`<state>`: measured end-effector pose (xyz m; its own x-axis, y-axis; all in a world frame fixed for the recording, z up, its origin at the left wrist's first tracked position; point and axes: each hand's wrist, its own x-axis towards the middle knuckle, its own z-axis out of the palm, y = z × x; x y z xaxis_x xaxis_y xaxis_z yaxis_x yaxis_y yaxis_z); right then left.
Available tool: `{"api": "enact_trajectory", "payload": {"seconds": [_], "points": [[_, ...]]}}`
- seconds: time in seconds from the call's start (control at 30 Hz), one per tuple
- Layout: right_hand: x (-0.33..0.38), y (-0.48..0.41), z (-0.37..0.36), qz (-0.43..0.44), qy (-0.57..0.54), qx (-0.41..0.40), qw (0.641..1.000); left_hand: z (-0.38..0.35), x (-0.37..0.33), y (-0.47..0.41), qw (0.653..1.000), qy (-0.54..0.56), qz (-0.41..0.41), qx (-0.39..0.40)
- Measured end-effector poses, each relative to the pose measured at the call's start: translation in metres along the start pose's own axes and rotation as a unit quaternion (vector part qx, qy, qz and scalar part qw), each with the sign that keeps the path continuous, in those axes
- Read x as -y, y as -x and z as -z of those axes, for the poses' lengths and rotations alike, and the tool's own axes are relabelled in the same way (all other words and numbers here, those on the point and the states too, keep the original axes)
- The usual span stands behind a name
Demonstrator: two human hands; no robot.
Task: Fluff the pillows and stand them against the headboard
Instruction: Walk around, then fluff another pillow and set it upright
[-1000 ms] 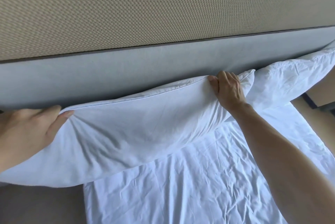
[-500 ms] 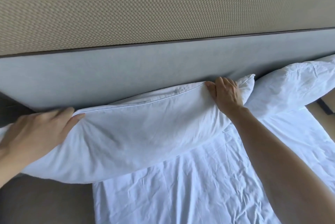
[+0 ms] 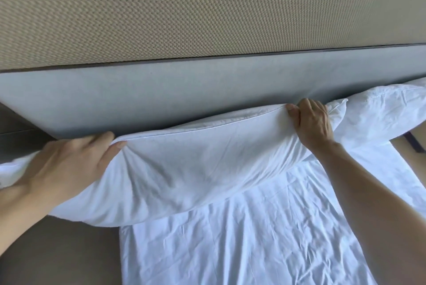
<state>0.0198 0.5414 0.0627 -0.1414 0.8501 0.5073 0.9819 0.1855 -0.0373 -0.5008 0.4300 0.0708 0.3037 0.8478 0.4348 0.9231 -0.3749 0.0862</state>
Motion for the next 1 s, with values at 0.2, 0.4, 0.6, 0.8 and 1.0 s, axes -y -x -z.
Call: {"api": "enact_trajectory", "payload": {"seconds": [0.2, 0.4, 0.6, 0.8, 1.0], "points": [[0.009, -0.002, -0.031, -0.022, 0.051, 0.042, 0.998, -0.014, 0.007, -0.009, 0.992, -0.108, -0.059, 0.011], [0.036, 0.012, -0.032, -0.075, 0.04, 0.02, 0.996, -0.008, -0.019, 0.006, 0.987, -0.159, -0.013, 0.004], [0.062, 0.038, -0.027, -0.178, -0.011, -0.01, 0.984, -0.031, -0.143, 0.033, 0.968, -0.042, -0.241, 0.054], [0.111, 0.079, -0.022, -0.576, -0.222, -0.109, 0.779, -0.106, -0.183, -0.002, 0.897, -0.166, -0.36, 0.196], [0.16, 0.045, -0.048, -0.768, -0.367, -0.031, 0.524, -0.103, -0.118, -0.05, 0.907, -0.129, -0.365, 0.169]]}}
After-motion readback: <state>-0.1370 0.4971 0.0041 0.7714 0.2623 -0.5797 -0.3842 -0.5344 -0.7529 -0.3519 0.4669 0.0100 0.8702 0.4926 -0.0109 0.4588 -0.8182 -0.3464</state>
